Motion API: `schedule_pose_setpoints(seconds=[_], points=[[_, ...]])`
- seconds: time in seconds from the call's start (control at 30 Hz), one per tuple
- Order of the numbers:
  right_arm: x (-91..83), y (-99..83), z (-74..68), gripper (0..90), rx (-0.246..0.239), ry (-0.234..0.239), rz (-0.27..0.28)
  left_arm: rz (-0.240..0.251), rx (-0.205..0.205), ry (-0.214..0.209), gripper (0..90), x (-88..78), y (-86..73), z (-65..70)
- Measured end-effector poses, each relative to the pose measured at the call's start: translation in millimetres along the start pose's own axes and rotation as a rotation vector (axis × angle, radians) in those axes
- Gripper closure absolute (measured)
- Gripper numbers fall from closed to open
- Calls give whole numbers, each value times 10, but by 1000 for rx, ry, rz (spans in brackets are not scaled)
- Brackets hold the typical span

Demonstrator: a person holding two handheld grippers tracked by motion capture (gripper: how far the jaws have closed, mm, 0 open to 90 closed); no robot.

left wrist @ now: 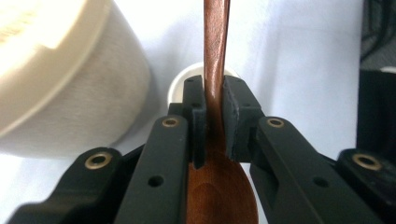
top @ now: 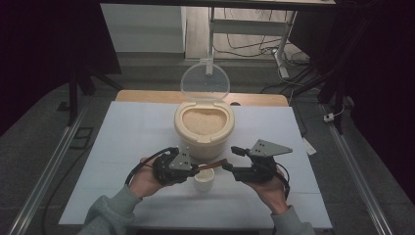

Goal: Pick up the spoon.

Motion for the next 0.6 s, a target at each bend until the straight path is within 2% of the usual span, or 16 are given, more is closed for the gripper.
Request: schedule_pose_setpoints(seconds=[0.2, 0.6], points=[[-40, -63, -28, 348, 62, -36, 31, 47, -32, 54, 791, -46, 9, -22], [158, -122, -134, 337, 132, -43, 41, 85, -48, 94, 792, -53, 33, 8]])
Point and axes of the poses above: each handheld gripper's, and its own axes: x roughly forward along the jaws, y roughly out of its top, z roughly to its right, the point moved 2 cm from there along x, roughly forward along the jaws, and after that the axes turned 11 degrees about y, right-handed, at the moved point
